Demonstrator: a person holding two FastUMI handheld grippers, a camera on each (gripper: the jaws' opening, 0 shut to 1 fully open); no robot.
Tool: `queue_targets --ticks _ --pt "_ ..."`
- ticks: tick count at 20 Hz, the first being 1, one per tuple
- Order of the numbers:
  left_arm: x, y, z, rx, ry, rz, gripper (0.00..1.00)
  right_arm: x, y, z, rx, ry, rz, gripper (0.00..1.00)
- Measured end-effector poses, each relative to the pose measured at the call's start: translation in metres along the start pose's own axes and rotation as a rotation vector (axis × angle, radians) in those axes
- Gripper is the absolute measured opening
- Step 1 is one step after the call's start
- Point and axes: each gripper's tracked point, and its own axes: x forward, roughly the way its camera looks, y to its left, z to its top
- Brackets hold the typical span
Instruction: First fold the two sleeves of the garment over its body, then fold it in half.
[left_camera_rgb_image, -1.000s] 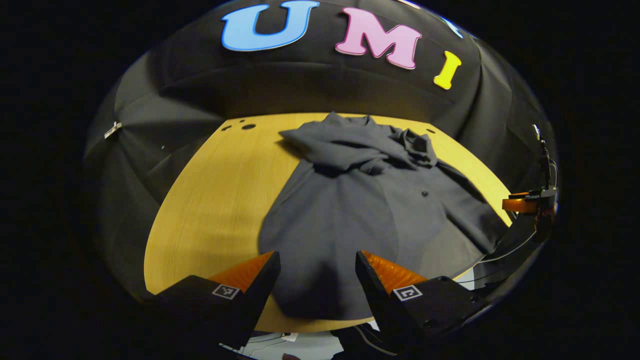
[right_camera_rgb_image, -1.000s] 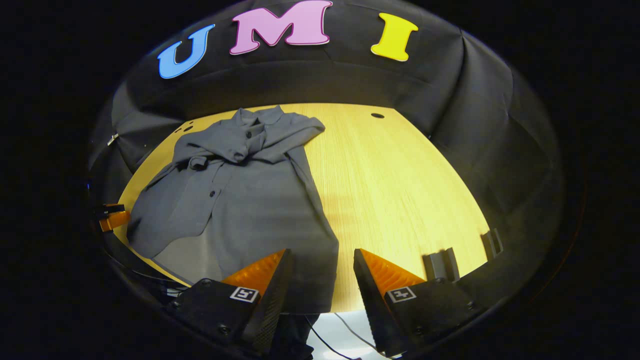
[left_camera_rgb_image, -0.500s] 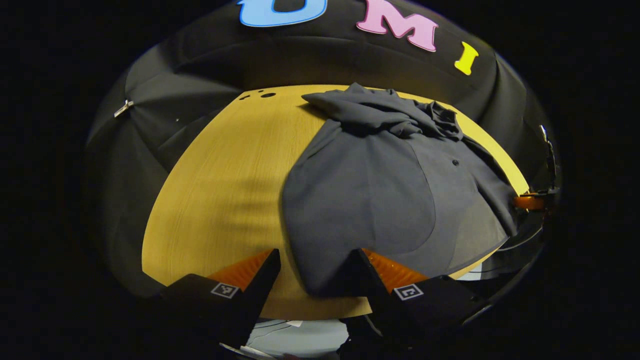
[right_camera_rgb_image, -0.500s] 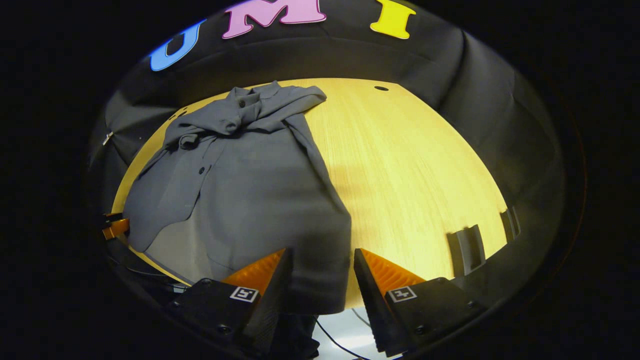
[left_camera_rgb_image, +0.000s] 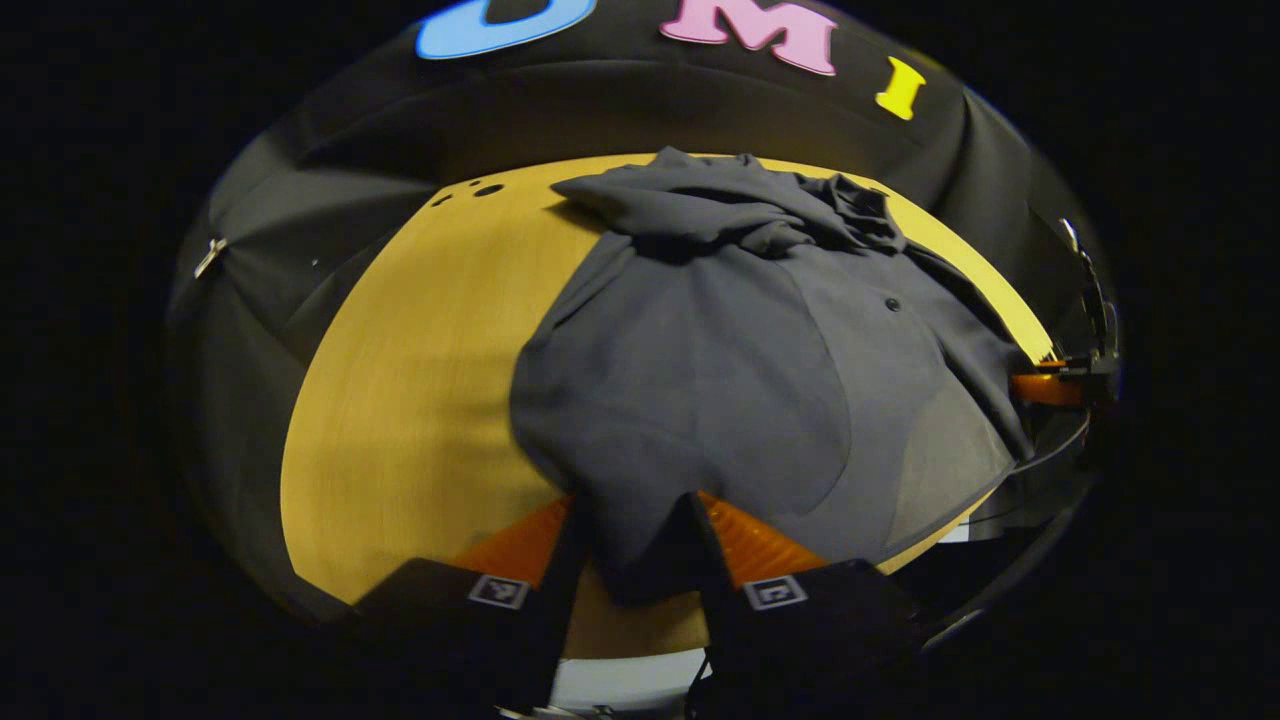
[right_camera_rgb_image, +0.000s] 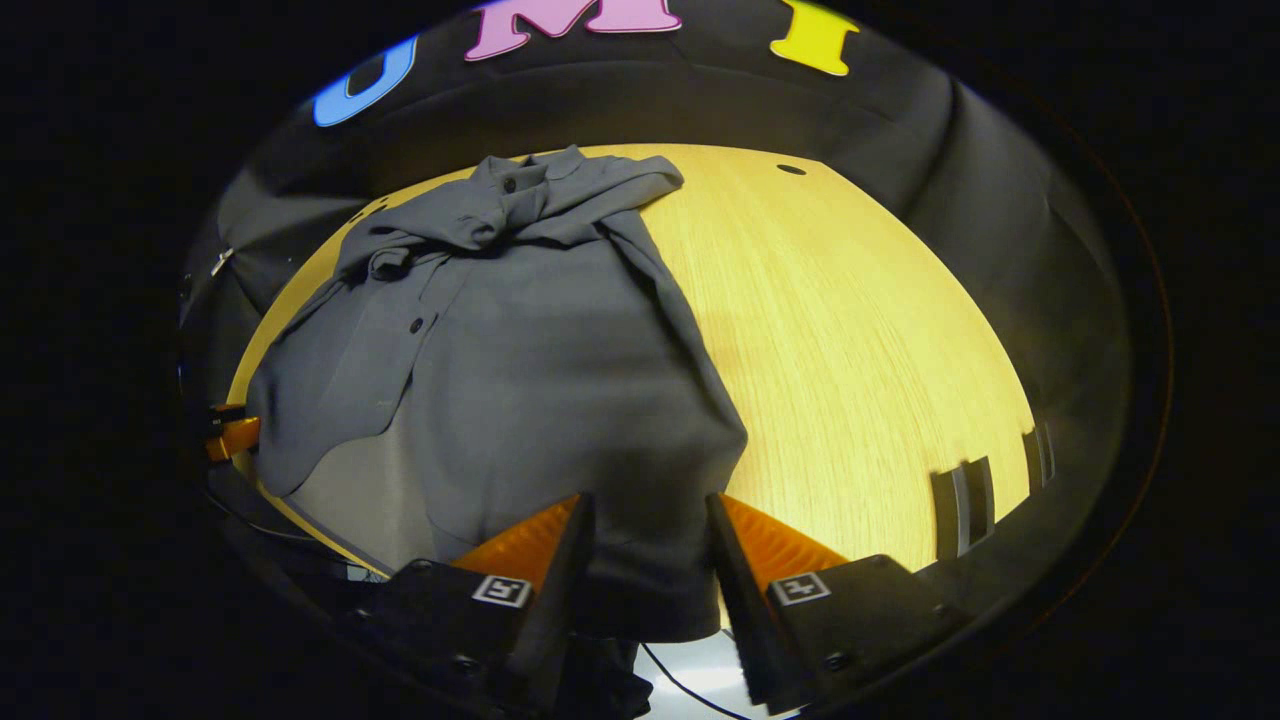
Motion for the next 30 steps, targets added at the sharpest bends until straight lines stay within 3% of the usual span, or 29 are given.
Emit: queue_targets --ticks 2,3,6,15,17,19,23,30 --pt "0.004 -0.005 0.008 0.034 -0.021 -0.002 0.31 -0.001 0.012 0.003 -0.052 0.002 0.022 0.26" --pt "0.007 -0.007 0.014 0.033 -0.034 0.0 0.24 0.003 0.014 0.004 -0.091 0.003 0.023 0.07" --pt "0.004 -0.011 0.016 -0.044 -0.036 -0.025 0.07 0.0 0.015 0.002 -0.112 0.012 0.027 0.05" --pt "-0.041 0.009 -0.011 -0.09 0.002 -0.065 0.06 -0.047 0.007 -0.008 -0.05 0.012 0.07 0.05" --pt "-0.044 0.012 -0.008 -0.088 0.023 -0.081 0.02 -0.058 0.007 -0.015 -0.046 0.03 0.076 0.05" --pt "-0.045 0.011 0.005 -0.086 0.013 -0.084 0.06 -0.067 0.009 -0.015 -0.027 0.015 0.094 0.05" --pt "-0.068 0.012 0.048 -0.11 -0.089 -0.08 0.06 -0.084 0.006 0.025 0.002 -0.078 0.088 0.05" --pt "-0.086 0.025 0.165 -0.14 -0.306 -0.091 0.06 -0.105 0.003 0.133 0.052 -0.289 0.105 0.05"
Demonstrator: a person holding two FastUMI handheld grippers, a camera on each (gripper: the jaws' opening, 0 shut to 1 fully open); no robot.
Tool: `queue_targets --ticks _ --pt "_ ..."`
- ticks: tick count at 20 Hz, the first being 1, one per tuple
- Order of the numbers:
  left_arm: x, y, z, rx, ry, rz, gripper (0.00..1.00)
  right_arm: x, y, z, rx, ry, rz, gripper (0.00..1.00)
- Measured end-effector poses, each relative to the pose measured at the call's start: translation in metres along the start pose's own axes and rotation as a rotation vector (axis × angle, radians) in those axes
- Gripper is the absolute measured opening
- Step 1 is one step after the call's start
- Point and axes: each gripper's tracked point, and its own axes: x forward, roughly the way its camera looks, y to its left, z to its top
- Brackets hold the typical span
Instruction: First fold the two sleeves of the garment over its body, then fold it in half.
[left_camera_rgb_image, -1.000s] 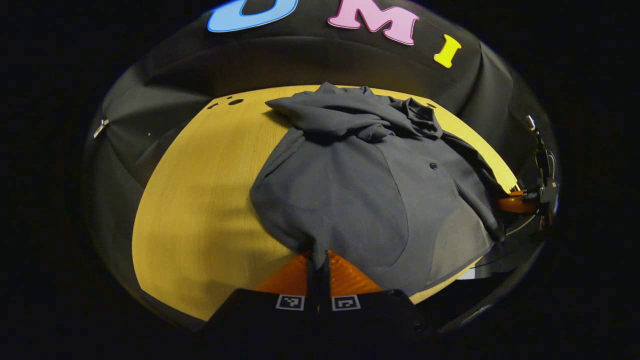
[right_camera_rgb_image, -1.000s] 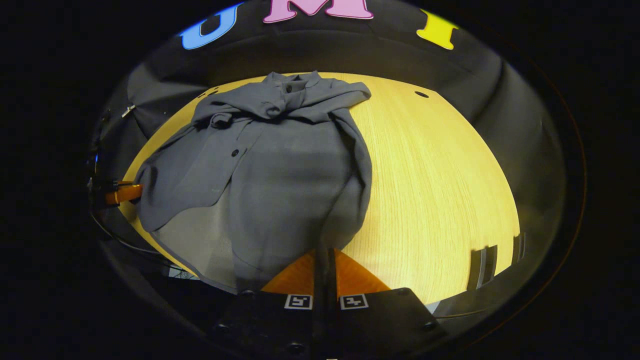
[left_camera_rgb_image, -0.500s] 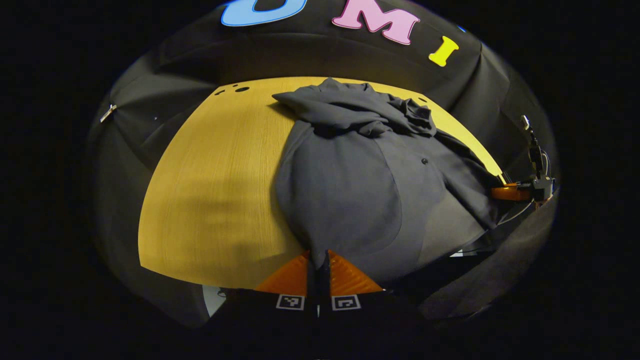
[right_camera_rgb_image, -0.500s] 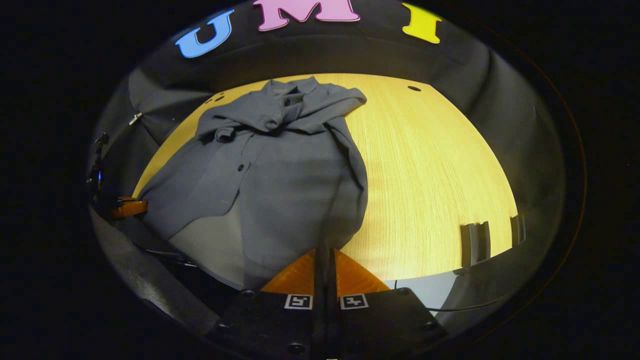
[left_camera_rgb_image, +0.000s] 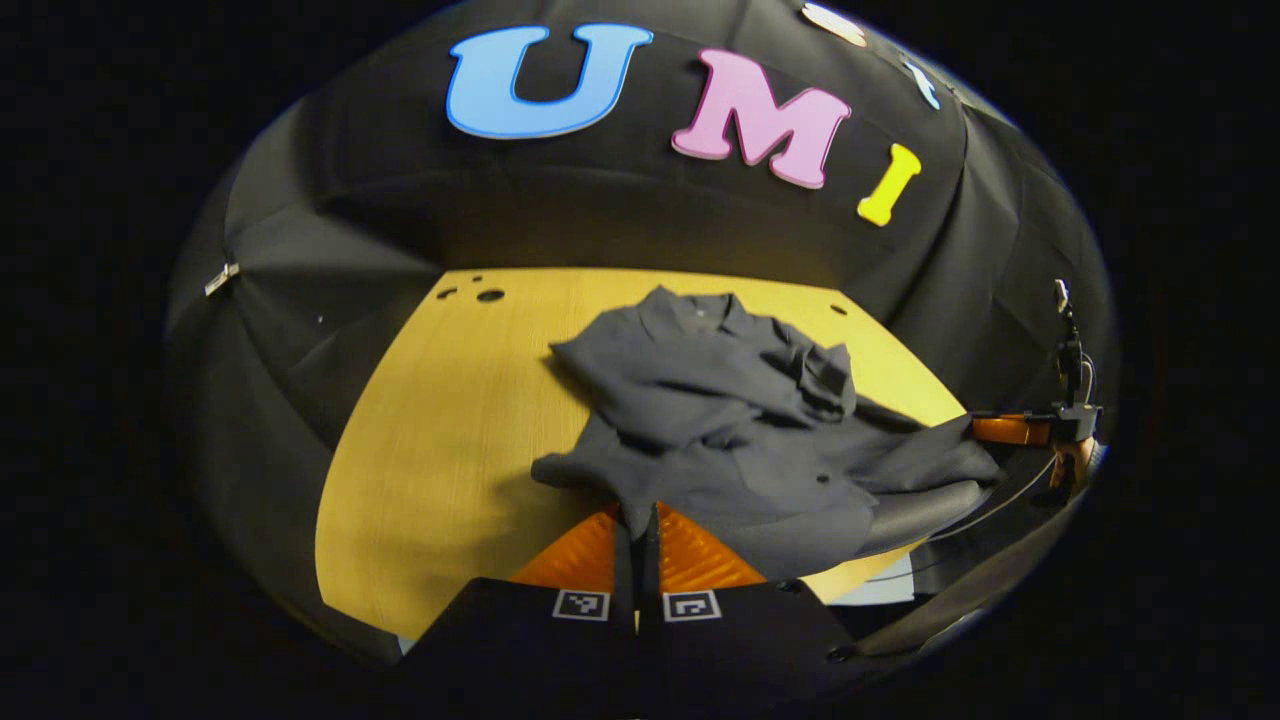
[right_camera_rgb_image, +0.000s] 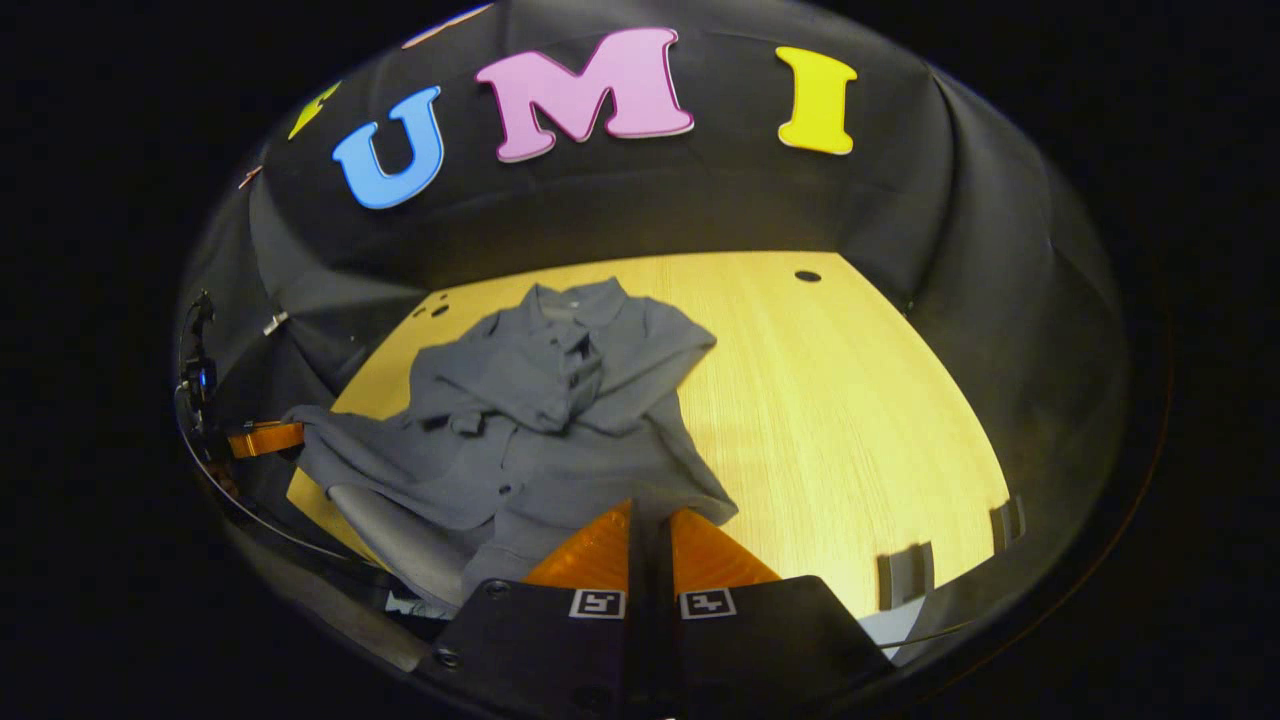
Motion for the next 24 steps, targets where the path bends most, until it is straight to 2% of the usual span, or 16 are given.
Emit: queue_targets --ticks 7,13,21,24 --pt "0.023 -0.003 0.098 -0.027 -0.158 -0.005 0.05 0.026 0.003 0.096 -0.02 -0.165 0.028 0.05" --pt "0.064 0.004 0.163 -0.018 -0.241 0.007 0.05 0.07 -0.006 0.162 -0.034 -0.246 0.024 0.05" --pt "0.151 0.038 0.2 0.018 -0.234 0.095 0.05 0.16 -0.025 0.204 -0.027 -0.239 -0.003 0.05" --pt "0.188 0.05 0.197 0.006 -0.204 0.132 0.05 0.202 -0.03 0.207 -0.037 -0.216 -0.008 0.05"
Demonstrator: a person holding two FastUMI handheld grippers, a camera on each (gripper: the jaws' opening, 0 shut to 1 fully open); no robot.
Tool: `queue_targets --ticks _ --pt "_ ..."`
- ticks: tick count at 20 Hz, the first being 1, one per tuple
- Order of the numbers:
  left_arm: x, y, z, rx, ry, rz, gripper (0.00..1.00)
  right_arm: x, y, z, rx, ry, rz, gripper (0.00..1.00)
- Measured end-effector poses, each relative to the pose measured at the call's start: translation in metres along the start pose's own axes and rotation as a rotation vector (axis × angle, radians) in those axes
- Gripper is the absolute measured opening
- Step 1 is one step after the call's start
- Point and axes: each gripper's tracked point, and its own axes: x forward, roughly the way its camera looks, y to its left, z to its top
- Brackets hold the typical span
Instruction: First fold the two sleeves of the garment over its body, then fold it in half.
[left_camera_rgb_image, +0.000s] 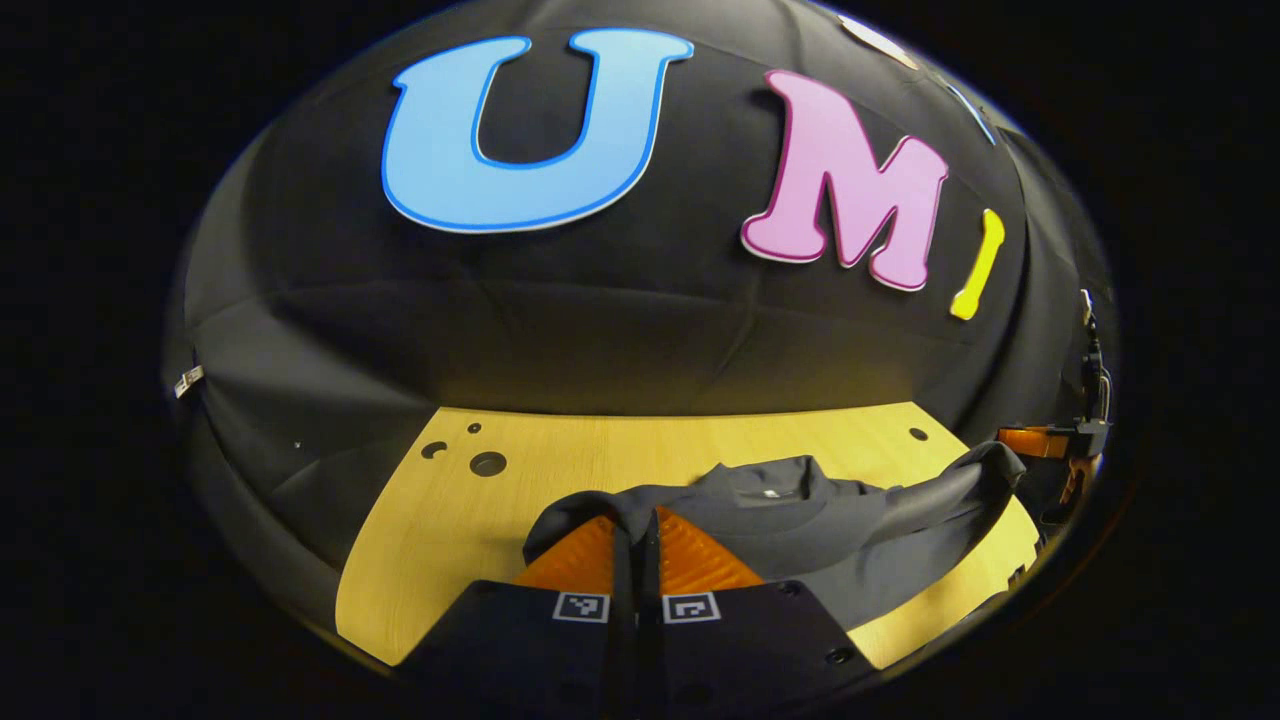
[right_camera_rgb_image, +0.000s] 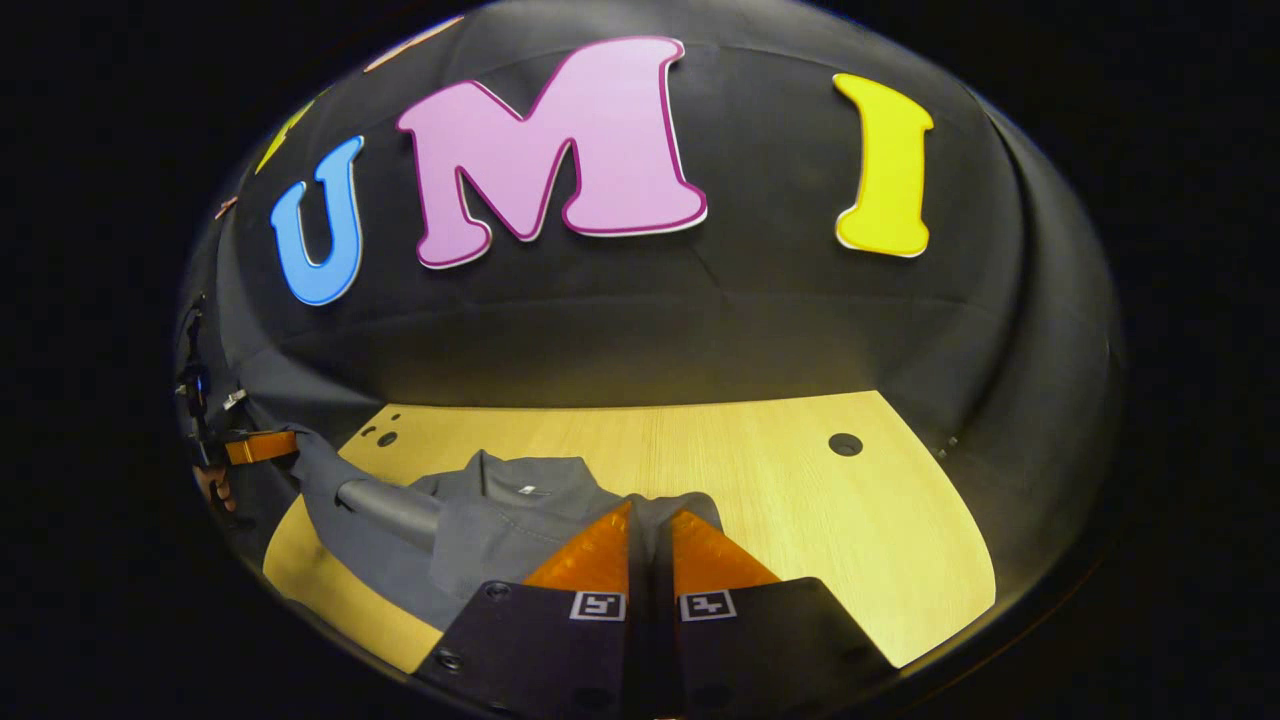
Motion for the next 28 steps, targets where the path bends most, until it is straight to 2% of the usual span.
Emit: queue_targets --ticks 8,9,10,11,12,13,17,18,20,22,23,24,25,26,27,28 --pt "0.088 0.017 -0.049 0.012 0.108 0.07 0.05 0.099 -0.016 -0.046 0.024 0.1 0.0 0.05" --pt "0.096 0.019 -0.056 0.008 0.122 0.081 0.05 0.108 -0.017 -0.051 0.03 0.11 -0.002 0.0" --pt "0.105 0.02 -0.064 -0.001 0.134 0.092 0.05 0.115 -0.017 -0.057 0.033 0.119 -0.005 0.05" --pt "0.111 0.02 -0.07 -0.009 0.144 0.102 0.05 0.125 -0.019 -0.063 0.034 0.128 -0.011 0.05" --pt "0.116 0.022 -0.076 -0.012 0.152 0.114 0.05 0.132 -0.021 -0.069 0.037 0.135 -0.015 0.0" --pt "0.121 0.024 -0.081 -0.012 0.161 0.122 0.05 0.139 -0.022 -0.076 0.04 0.147 -0.02 0.05" --pt "0.134 0.027 -0.098 -0.029 0.194 0.154 0.05 0.157 -0.022 -0.1 0.046 0.198 -0.033 0.05" --pt "0.135 0.028 -0.105 -0.031 0.209 0.159 0.02 0.158 -0.022 -0.103 0.045 0.205 -0.033 0.05" --pt "0.136 0.028 -0.114 -0.036 0.233 0.164 0.05 0.161 -0.022 -0.109 0.045 0.222 -0.035 0.06" --pt "0.138 0.027 -0.114 -0.044 0.227 0.163 0.06 0.162 -0.026 -0.113 0.056 0.239 -0.048 0.12" --pt "0.139 0.026 -0.112 -0.05 0.222 0.161 0.07 0.159 -0.026 -0.114 0.067 0.25 -0.05 0.1" --pt "0.138 0.027 -0.114 -0.051 0.224 0.16 0.09 0.16 -0.027 -0.115 0.081 0.257 -0.051 0.3" --pt "0.137 0.028 -0.114 -0.053 0.23 0.163 0.11 0.158 -0.027 -0.114 0.092 0.259 -0.054 0.33" --pt "0.136 0.031 -0.115 -0.047 0.231 0.175 0.22 0.156 -0.03 -0.112 0.096 0.258 -0.059 0.36" --pt "0.135 0.032 -0.114 -0.043 0.229 0.181 0.27 0.155 -0.031 -0.111 0.096 0.261 -0.06 0.37" --pt "0.135 0.029 -0.112 -0.046 0.228 0.174 0.43 0.152 -0.031 -0.111 0.094 0.267 -0.063 0.41"
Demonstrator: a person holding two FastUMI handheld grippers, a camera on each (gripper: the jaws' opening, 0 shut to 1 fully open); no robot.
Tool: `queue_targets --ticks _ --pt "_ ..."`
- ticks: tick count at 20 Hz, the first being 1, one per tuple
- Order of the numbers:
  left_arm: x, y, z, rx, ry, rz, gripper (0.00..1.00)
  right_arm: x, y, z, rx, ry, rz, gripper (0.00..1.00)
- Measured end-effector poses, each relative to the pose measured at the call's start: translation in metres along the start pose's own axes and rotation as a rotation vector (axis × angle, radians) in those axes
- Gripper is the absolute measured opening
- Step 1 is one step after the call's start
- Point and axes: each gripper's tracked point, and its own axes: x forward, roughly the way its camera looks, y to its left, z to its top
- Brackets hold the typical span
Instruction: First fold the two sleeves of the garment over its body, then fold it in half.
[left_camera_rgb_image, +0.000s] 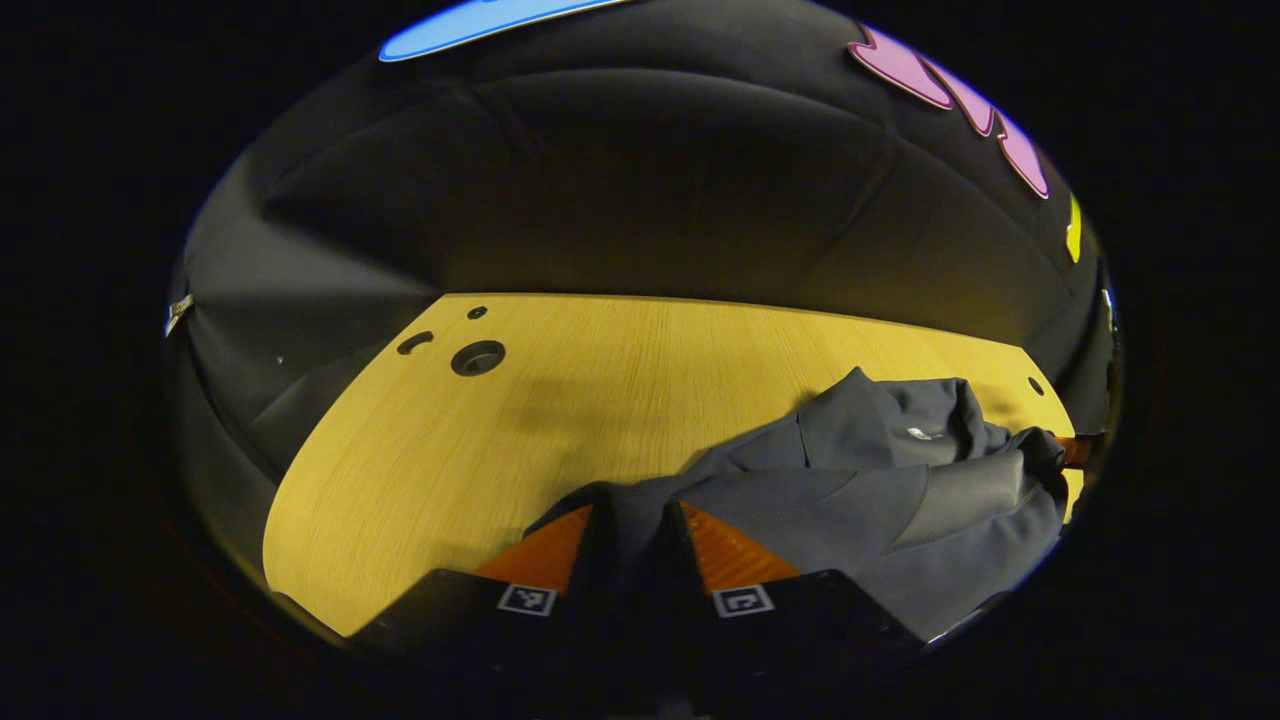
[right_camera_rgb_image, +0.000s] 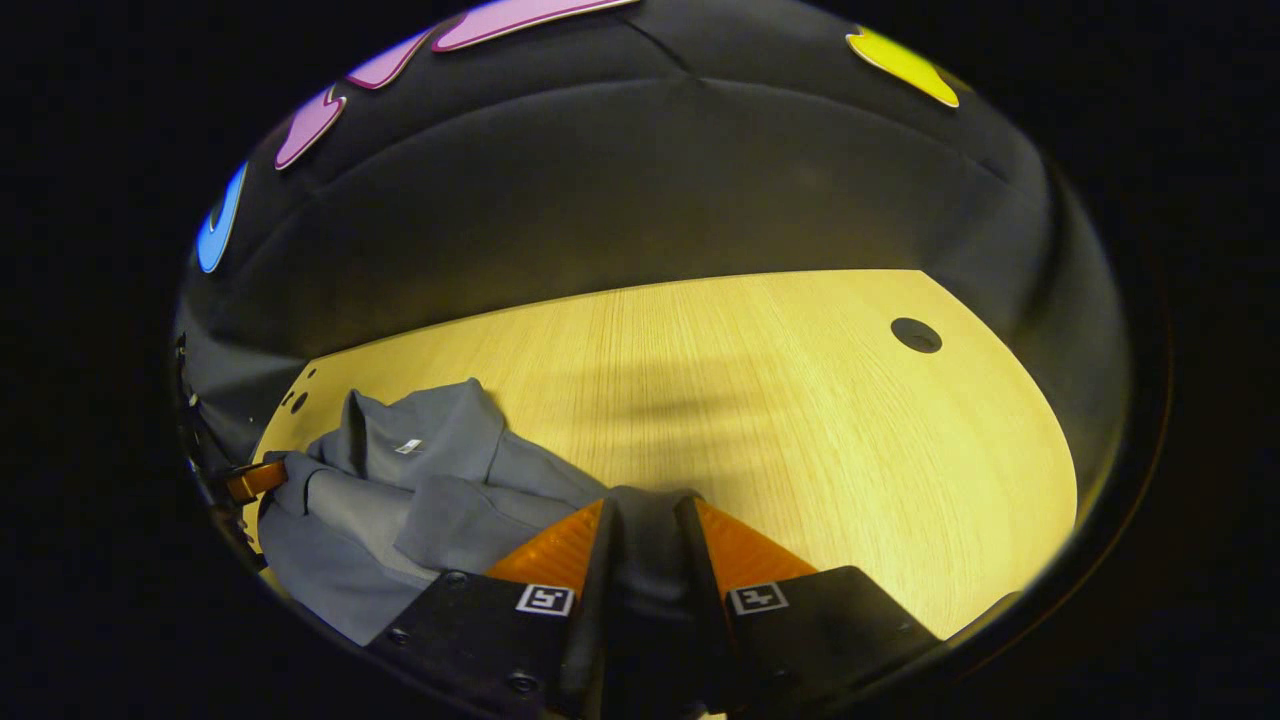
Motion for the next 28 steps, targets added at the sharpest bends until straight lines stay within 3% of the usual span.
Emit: queue_targets --ticks 1,3,4,5,6,7,8,17,21,28 --pt "-0.004 -0.001 0.002 -0.002 -0.006 -0.004 0.52 -0.004 0.001 0.0 0.005 0.005 0.001 0.45" --pt "-0.011 -0.003 0.007 0.003 -0.011 -0.009 0.69 -0.013 0.003 0.002 0.014 0.002 0.004 0.64" --pt "-0.017 -0.003 0.007 0.01 -0.011 -0.013 0.8 -0.018 0.003 0.004 0.018 -0.006 0.004 0.65" --pt "-0.021 -0.005 0.01 0.017 -0.016 -0.015 0.79 -0.025 0.004 0.007 0.022 -0.014 0.001 0.65" --pt "-0.028 -0.006 0.014 0.024 -0.028 -0.018 0.84 -0.034 0.007 0.01 0.029 -0.023 0.009 0.8" --pt "-0.034 -0.007 0.018 0.028 -0.04 -0.023 0.87 -0.042 0.009 0.014 0.031 -0.032 0.012 0.77" --pt "-0.043 -0.009 0.022 0.029 -0.055 -0.03 0.9 -0.051 0.01 0.018 0.027 -0.044 0.018 0.84" --pt "-0.149 -0.011 0.041 -0.026 -0.172 -0.074 0.92 -0.159 0.049 0.037 -0.042 -0.171 0.069 0.84" --pt "-0.197 -0.017 0.034 -0.02 -0.197 -0.12 0.91 -0.21 0.081 0.037 -0.085 -0.23 0.127 0.85" --pt "-0.27 -0.025 0.015 -0.009 -0.246 -0.178 0.91 -0.275 0.129 0.001 -0.181 -0.269 0.175 0.85"
